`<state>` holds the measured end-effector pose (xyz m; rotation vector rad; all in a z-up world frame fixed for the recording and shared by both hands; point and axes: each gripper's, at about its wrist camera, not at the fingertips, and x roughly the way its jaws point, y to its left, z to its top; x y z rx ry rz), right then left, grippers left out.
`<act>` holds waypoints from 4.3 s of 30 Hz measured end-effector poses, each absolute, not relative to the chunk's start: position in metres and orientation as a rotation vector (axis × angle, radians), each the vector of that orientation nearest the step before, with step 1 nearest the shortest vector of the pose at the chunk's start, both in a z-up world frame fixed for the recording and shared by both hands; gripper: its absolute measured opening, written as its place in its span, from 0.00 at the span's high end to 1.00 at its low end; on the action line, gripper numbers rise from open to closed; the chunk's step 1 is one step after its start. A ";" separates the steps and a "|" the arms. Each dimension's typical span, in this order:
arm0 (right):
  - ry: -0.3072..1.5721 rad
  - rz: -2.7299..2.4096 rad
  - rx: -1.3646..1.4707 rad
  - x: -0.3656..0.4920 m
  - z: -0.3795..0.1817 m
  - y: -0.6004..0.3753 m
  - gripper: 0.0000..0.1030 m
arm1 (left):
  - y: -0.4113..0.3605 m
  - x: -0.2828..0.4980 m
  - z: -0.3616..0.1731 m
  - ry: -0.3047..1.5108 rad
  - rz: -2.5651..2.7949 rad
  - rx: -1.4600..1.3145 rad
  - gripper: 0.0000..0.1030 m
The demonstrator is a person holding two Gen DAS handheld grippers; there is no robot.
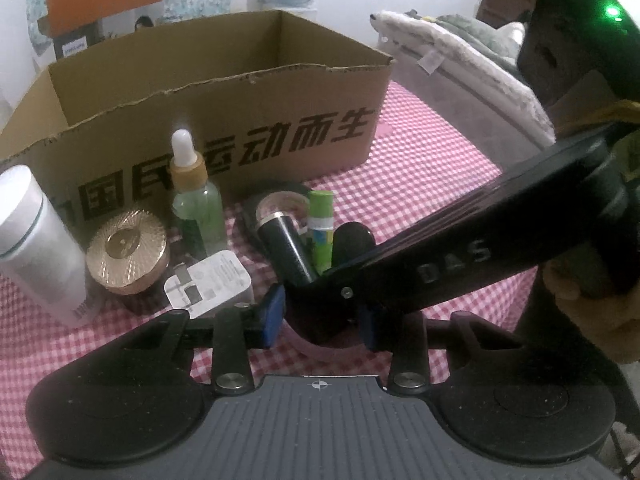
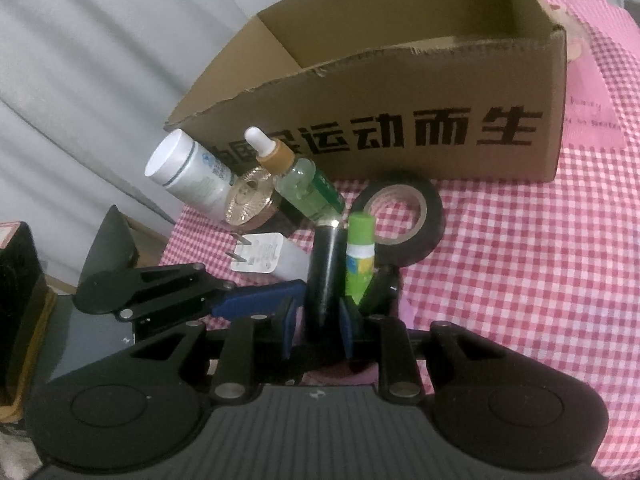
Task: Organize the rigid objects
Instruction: 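Carry the black cylinder into the cardboard box and open the right tool, then return to the pink cup and grasp the black oval case with the right tool, then carry the black oval case into the box and release it from the right tool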
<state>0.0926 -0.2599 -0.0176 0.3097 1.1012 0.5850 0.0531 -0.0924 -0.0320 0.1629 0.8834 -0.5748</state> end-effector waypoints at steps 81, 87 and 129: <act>0.911 0.475 0.544 0.053 0.055 -0.297 0.46 | -0.080 0.063 0.030 0.828 -0.636 0.173 0.47; 0.953 0.380 0.564 0.040 0.000 -0.308 0.48 | -0.106 0.053 -0.005 0.905 -0.706 0.181 0.67; 0.961 0.495 0.599 0.057 -0.032 -0.295 0.83 | -0.134 0.060 -0.039 0.927 -0.612 0.329 0.75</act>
